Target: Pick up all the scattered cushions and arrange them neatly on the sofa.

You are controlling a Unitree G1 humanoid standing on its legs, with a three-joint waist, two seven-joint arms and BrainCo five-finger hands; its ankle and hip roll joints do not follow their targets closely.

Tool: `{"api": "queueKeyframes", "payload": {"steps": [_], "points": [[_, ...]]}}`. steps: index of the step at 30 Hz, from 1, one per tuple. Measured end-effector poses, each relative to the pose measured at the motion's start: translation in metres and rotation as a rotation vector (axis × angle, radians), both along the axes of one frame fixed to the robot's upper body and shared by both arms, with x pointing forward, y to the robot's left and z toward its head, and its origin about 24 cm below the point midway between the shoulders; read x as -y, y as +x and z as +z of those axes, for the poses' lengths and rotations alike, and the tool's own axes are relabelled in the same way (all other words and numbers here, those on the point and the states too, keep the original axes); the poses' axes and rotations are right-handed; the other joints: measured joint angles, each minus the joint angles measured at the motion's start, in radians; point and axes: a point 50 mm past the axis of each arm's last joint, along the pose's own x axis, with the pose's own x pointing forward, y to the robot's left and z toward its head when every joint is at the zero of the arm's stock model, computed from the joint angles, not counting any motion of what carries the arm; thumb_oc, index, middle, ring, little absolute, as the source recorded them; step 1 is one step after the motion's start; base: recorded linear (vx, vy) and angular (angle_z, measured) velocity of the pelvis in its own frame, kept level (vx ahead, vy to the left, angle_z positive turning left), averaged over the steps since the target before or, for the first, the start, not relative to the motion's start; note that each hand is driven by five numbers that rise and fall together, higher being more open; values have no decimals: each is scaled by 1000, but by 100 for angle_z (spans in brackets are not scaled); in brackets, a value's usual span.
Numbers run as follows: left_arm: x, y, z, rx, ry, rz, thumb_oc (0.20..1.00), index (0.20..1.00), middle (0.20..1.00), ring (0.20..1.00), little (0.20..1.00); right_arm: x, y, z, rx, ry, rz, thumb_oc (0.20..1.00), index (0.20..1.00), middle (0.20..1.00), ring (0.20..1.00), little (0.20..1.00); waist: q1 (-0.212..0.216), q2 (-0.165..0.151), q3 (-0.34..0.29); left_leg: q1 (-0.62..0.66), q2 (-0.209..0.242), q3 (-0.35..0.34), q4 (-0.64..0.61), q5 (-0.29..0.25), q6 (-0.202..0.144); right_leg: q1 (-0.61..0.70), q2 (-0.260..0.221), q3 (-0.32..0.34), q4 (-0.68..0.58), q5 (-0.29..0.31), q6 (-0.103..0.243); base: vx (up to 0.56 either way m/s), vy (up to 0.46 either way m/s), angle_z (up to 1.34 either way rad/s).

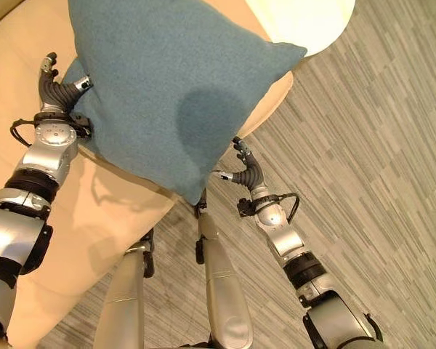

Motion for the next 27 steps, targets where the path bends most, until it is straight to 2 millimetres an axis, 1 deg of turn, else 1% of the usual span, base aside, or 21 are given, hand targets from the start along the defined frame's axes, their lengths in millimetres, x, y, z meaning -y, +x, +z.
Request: {"api": "queueKeyframes", "payload": {"steps": [2, 3, 4, 7, 8, 9, 14, 15, 16, 18, 20, 21, 25, 27], "points": [[9, 2, 2, 6, 16, -28, 1000, 1000, 1000, 1000, 1000, -2, 4, 1, -2, 9, -17, 1000, 1000, 1000, 1000, 1000, 13, 8, 6, -9, -2, -3, -1, 3, 1, -7, -3, 0, -1, 0, 0, -15, 3, 9], [17, 3, 6, 24, 14, -55, 1000, 1000, 1000, 1000, 1000, -1, 7, 3, 2, 13, -40, 1000, 1000, 1000, 1000, 1000, 23, 21, 15, -13, -6, -11, -4, 6, 0, -10, -5, -5, -1, 11, -12, -13, 2, 10], [18, 3, 5, 23, 18, -59, 1000, 1000, 1000, 1000, 1000, -2, 8, 7, 13, 15, -38, 1000, 1000, 1000, 1000, 1000, 29, 25, 17, -13, -7, -12, -4, 6, 0, -10, -6, -5, 0, 12, -13, -8, -2, 8], [23, 4, 9, 38, 19, -64, 1000, 1000, 1000, 1000, 1000, -5, 10, 11, 22, 31, -37, 1000, 1000, 1000, 1000, 1000, 29, 37, 26, -13, -12, -12, -20, 17, 1, -14, -14, -7, -6, 12, -12, -1, -5, 6], [24, 4, 9, 40, 11, -64, 1000, 1000, 1000, 1000, 1000, -3, 11, 13, 26, 32, -44, 1000, 1000, 1000, 1000, 1000, 29, 42, 29, -13, -13, -12, -20, 18, 0, -14, -13, -7, -6, 13, -12, 0, 0, 0], [26, 4, 9, 44, 5, -62, 1000, 1000, 1000, 1000, 1000, -7, 12, 15, 31, 43, -36, 1000, 1000, 1000, 1000, 1000, 33, 50, 34, -13, -14, -12, -22, 21, -1, -15, -15, -7, -6, 13, -13, 0, 0, 0], [33, 5, 10, 67, -48, -80, 1000, 1000, 1000, 1000, 1000, -7, 16, 21, 42, 56, -49, 1000, 1000, 1000, 1000, 1000, 39, 60, 41, -12, -16, -12, -38, 38, -4, -20, -18, -8, -6, 11, -11, -4, -2, 4], [35, 5, 10, 72, -50, -86, 620, 620, 620, 620, 620, -8, 16, 22, 46, 59, -49, 918, 918, 918, 918, 918, 44, 62, 42, -12, -17, -12, -41, 41, -5, -21, -19, -8, -5, 11, -11, 0, 0, 0], [40, 5, 12, 85, -57, -107, 200, 200, 200, 200, 200, -7, 16, 23, 47, 69, -51, 200, 200, 200, 200, 200, 53, 63, 43, -12, -17, -11, -47, 47, -8, -25, -18, -7, -5, 12, -12, 0, 0, 0], [44, 3, 9, 102, -92, -138, 200, 200, 200, 200, 200, -8, 16, 25, 51, 105, -44, 200, 200, 200, 200, 200, 61, 63, 43, -9, -16, -15, -52, 54, -13, -24, -17, -10, -3, 12, -12, -14, -18, 3], [46, 1, 6, 122, -138, -157, 200, 200, 200, 200, 200, -7, 16, 26, 55, 105, -44, 200, 200, 200, 200, 200, 63, 64, 43, -7, -16, -15, -54, 55, -14, -24, -17, -11, 0, 12, -12, 0, 0, 0], [52, -2, 3, 143, -170, -184, 200, 200, 200, 200, 200, -5, 17, 26, 57, 101, -50, 200, 200, 200, 200, 200, 72, 66, 43, -2, -16, -15, -56, 56, -14, -22, -17, -15, 5, 12, -12, 0, 0, 0], [58, -5, 0, 173, -204, -209, 200, 200, 200, 200, 200, -3, 16, 28, 59, 115, -50, 200, 200, 200, 200, 200, 82, 69, 44, 6, -16, -25, -59, 62, -17, -14, -19, -28, 11, 11, -13, -12, -33, 5], [65, -10, -9, 172, -231, -240, 200, 200, 200, 200, 200, -1, 15, 27, 56, 111, -54, 200, 200, 200, 200, 200, 86, 71, 45, 26, -17, -33, -79, 71, -20, 2, -21, -34, 12, 14, -17, -14, -79, 16]]}}
